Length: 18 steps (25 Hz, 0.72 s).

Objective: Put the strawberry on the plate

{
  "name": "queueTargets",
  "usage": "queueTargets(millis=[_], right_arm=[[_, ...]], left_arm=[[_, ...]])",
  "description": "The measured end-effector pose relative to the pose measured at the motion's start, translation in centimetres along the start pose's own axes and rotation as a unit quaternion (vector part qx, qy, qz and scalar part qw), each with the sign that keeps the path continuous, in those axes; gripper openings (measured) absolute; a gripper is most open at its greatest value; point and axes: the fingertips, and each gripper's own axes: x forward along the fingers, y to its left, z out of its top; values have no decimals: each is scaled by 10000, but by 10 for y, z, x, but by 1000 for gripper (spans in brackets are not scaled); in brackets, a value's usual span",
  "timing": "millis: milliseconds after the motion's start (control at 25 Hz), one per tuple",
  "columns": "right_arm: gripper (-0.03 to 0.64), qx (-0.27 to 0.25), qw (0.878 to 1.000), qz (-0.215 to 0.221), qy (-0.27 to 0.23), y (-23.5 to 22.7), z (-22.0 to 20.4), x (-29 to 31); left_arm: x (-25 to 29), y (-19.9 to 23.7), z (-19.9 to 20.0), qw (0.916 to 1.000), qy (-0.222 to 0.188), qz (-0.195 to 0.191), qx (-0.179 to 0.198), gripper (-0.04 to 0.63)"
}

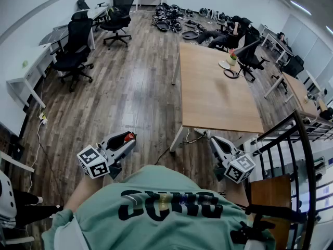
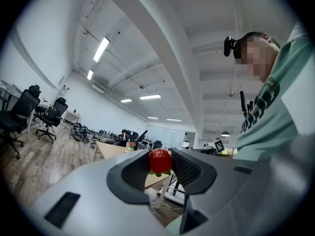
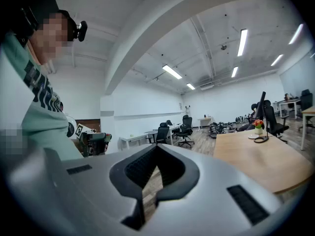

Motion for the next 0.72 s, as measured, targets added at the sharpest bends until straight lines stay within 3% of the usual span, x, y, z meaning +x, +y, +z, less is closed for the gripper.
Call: queueTargets(millis=[720], right_arm=[[5, 195, 9997, -74, -150, -19, -1, -27]], left_arm=[[21, -24, -2, 9999, 66, -112, 101, 143]])
